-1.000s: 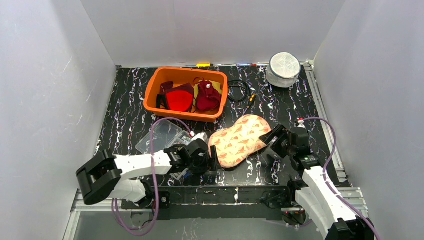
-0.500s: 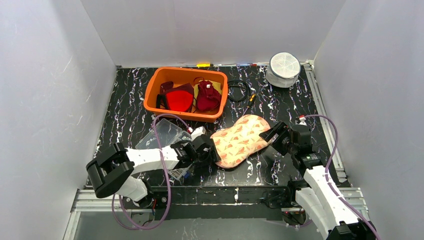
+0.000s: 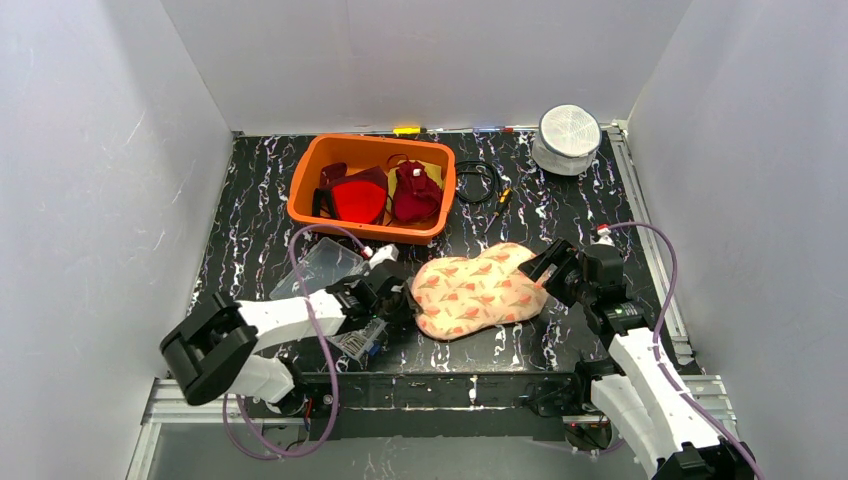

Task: Unzip the laundry bag and remove the bra
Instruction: Adjust the laundry bag at the center of the board.

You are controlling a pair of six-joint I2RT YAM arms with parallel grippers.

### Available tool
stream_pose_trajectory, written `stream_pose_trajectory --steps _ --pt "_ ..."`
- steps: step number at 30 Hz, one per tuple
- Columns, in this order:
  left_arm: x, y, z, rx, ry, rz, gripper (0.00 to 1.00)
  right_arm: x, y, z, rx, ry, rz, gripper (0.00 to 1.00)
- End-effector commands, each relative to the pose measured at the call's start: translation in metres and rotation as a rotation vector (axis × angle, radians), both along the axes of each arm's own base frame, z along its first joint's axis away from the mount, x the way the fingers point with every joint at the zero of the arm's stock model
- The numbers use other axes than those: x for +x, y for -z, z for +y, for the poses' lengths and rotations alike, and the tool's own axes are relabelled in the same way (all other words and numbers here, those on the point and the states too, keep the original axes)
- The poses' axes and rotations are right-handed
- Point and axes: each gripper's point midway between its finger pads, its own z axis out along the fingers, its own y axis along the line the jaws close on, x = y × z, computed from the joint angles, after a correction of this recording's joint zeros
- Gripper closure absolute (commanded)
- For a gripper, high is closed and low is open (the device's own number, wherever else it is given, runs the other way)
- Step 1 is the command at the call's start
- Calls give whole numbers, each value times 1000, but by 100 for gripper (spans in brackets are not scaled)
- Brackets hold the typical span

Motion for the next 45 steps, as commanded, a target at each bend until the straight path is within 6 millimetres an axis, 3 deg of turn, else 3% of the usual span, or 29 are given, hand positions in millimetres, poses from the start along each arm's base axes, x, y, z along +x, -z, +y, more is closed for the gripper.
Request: stream_pose_trajectory --steps 1,6,10,15,23,28,31,36,38,43,45 --pt "-13 6 45 102 9 17 100 9 -22 -1 -42 -22 -73 13" --pt "-28 2 74 183 68 36 100 17 -20 -7 -75 0 -88 13" --pt "-33 -8 80 233 167 56 100 20 -12 2 -54 -42 -77 14" --pt "-29 -22 82 336 296 76 100 14 13 10 -34 -91 -15 17" --pt "5 -48 87 511 315 33 100 -17 40 15 20 -121 54 26" --pt "35 -48 93 673 308 18 99 -31 44 17 41 -132 74 24" --pt "40 -58 84 649 298 2 89 -33 40 13 12 -132 85 18" --pt "28 -89 76 515 263 -59 42 -29 26 8 -23 -124 65 14" --pt "16 -100 76 450 253 -74 30 -25 19 8 -33 -125 46 13" --pt "-22 -118 74 285 185 -85 21 -18 2 15 -12 -157 1 14" --pt "-41 -118 64 184 158 -99 21 -17 0 21 18 -172 -4 16"
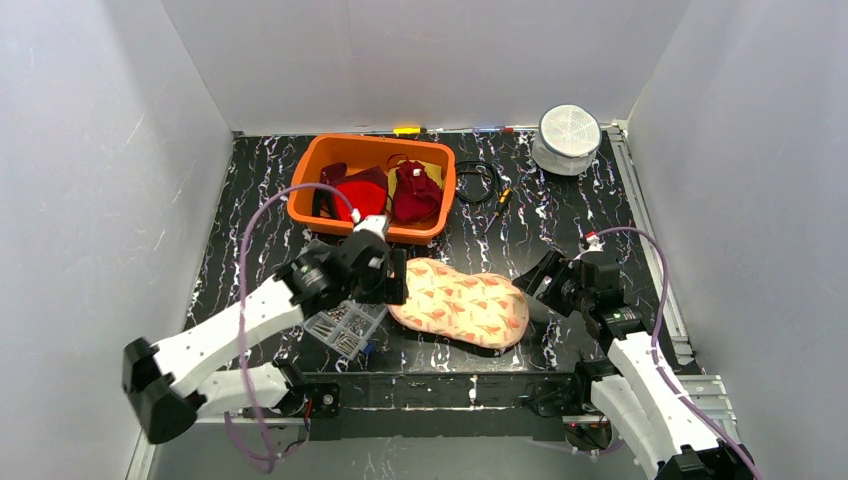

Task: Unzip the laundry bag and remove the bra
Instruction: Adjust the laundry bag at the center of the board.

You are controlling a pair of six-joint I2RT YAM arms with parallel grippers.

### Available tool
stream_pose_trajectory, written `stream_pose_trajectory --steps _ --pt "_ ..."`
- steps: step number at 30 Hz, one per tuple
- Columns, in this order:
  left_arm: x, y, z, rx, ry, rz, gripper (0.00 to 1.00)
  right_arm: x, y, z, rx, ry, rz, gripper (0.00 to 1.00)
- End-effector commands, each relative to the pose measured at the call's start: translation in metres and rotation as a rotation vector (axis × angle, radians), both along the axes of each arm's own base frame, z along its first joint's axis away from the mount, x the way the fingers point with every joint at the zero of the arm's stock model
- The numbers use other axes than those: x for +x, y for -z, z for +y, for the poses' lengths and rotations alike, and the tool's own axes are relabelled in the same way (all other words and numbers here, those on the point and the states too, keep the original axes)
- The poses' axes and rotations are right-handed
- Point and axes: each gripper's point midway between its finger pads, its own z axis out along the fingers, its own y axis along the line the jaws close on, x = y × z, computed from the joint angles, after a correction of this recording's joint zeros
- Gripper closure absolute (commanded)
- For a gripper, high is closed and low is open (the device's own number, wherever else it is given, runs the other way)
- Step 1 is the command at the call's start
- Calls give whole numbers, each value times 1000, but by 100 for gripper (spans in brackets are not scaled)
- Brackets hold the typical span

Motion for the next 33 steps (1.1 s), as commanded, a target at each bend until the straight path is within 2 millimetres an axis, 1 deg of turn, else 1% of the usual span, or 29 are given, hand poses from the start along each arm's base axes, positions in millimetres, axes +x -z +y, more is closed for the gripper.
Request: stream_pose_trajectory --steps 1,3,6,7,8,9,12,14,15,17,20,22,24,25,29,33 --pt "-43 12 -12 -172 -83 73 21 9 -22 12 45 -44 -63 16" --pt "-54 22 -26 -284 -129 98 21 10 -20 14 69 -38 -61 17" --pt "-60 41 -41 -394 -223 94 19 9 -19 18 100 -36 -57 17" --pt "-59 45 -44 -416 -245 91 13 9 -19 19 106 -38 -54 17" --pt "-57 48 -46 -435 -267 81 4 9 -20 19 107 -40 -51 17" --pt "-53 50 -47 -449 -294 73 2 9 -20 19 105 -41 -47 17" --pt "-41 58 -52 -482 -351 38 2 11 -26 19 91 -47 -53 17" --pt "-35 62 -63 -517 -360 30 2 13 -32 19 83 -48 -62 17" --pt "-34 65 -69 -524 -354 36 3 13 -34 19 80 -49 -63 17" --pt "-31 71 -81 -522 -348 47 11 15 -39 18 66 -56 -79 18" --pt "-30 85 -87 -447 -347 64 20 19 -50 18 44 -73 -113 18" --pt "-25 89 -86 -415 -348 49 23 21 -56 20 34 -89 -126 18" --pt "-18 88 -81 -392 -356 16 27 22 -63 21 29 -102 -140 18" --pt "-15 89 -76 -374 -364 7 31 22 -65 22 24 -111 -144 18" --pt "-7 88 -67 -318 -356 -5 57 19 -69 24 -15 -158 -139 17" --pt "-9 74 -59 -231 -305 -16 89 18 -65 17 -65 -154 -136 14"
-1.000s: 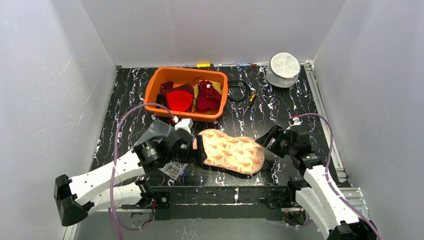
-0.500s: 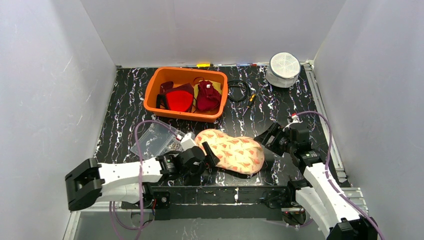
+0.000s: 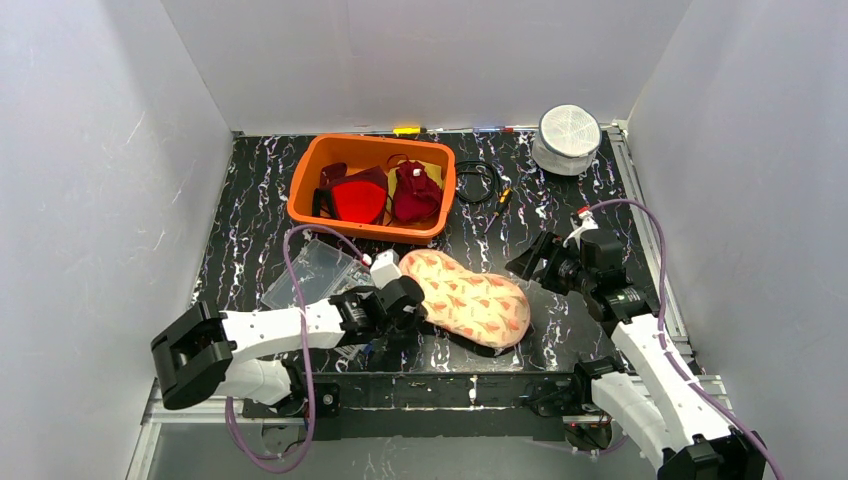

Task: Unzip the laundry bag and remove the bra
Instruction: Adjust the laundry bag at the center of the board.

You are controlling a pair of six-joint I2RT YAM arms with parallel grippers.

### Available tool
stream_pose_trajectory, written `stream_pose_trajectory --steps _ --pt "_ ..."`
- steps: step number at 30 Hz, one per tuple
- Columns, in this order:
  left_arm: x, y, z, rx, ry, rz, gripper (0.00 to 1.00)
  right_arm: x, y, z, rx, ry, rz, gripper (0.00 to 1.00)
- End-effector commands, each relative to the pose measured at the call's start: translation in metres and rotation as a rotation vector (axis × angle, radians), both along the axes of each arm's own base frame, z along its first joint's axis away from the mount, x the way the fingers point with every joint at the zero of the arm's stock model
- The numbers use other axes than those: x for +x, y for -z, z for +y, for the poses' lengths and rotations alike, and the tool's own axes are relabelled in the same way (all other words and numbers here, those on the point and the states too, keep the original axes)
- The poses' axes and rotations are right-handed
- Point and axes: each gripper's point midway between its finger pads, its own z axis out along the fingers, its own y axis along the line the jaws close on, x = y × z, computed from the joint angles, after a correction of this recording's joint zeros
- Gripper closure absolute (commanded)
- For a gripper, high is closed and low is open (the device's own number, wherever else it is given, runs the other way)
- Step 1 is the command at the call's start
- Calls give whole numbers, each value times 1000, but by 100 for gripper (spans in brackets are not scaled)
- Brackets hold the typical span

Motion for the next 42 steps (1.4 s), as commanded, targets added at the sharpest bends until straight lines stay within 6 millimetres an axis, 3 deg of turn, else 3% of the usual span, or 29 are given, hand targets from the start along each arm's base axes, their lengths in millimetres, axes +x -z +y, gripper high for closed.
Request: stream_pose_trajectory --steps 1,3,9,12,15,18,24,26,32,36,39,42 --pt "5 -25 15 112 43 -54 97 1 -7 -7 -64 -9 -40 13" --pt "2 -36 22 126 55 -59 100 1 -4 -5 -48 -5 -43 11" --pt "-1 -61 39 121 59 -8 100 -7 -8 26 99 -149 -58 8" --pt "2 -66 37 60 72 72 100 -12 -7 29 96 -193 -52 8" --pt "5 -68 36 47 90 103 100 -19 6 25 54 -211 1 8" --pt "6 -59 37 68 92 133 84 -30 22 22 43 -217 53 9" --pt "-2 -36 36 21 75 171 36 -42 32 26 108 -197 59 11" --pt "-6 -33 39 13 71 177 28 -45 35 26 99 -191 69 12" --pt "-28 -33 42 -60 73 208 17 -48 42 26 120 -129 98 12" --pt "-48 -30 31 -98 52 188 11 -49 50 25 149 -72 100 12" --pt "-51 -28 14 -148 39 137 9 -47 50 23 164 -41 81 11" --pt "-41 -26 5 -190 9 70 6 -45 46 22 174 -22 58 11"
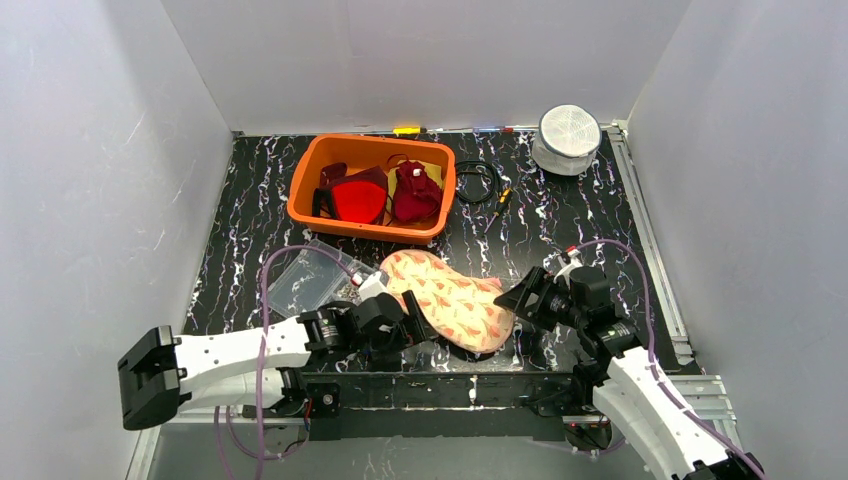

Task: Unzip the laundry bag and remove the bra
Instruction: Adjust the laundry bag at the center of the board, then unzip the laundry bag at the center of the board.

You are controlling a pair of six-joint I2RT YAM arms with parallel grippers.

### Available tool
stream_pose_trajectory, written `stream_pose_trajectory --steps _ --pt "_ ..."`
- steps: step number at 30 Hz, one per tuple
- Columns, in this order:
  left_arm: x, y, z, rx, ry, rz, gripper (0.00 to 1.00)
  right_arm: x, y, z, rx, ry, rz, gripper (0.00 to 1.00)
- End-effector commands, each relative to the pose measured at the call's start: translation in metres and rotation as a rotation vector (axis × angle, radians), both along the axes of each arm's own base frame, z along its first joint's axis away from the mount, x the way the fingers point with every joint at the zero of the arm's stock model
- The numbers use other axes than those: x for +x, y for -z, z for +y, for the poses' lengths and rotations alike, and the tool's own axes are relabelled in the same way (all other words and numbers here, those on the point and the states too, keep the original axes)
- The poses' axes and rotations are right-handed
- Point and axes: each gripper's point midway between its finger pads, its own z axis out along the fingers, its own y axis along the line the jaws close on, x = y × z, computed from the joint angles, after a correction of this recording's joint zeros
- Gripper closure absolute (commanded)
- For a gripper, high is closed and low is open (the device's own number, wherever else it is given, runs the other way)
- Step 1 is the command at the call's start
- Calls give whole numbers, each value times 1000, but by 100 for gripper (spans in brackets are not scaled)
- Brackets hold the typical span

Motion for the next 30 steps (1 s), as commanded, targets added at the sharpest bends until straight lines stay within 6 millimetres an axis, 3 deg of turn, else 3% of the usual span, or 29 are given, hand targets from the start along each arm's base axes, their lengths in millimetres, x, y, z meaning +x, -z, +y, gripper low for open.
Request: stream_pose_trajectory --steps 1,4,8,13,17,21,30 --pt "28 -3 -12 -88 -138 -113 6 13 -17 0 36 57 -73 10" --pt "43 -4 -24 -122 -172 -164 3 12 -17 -1 26 68 -73 9" --pt "53 13 -39 -58 -194 -150 6 11 -18 -3 29 87 -77 9" --pt "68 35 -36 -12 -329 -132 10 13 -27 -8 41 121 -126 10" --pt "73 40 -41 -2 -348 -131 14 11 -30 -9 27 123 -137 10" --pt "76 42 -38 8 -368 -145 33 9 -29 -7 27 107 -132 10" --pt "77 16 -26 -32 -385 -185 85 9 -38 0 34 54 -156 1"
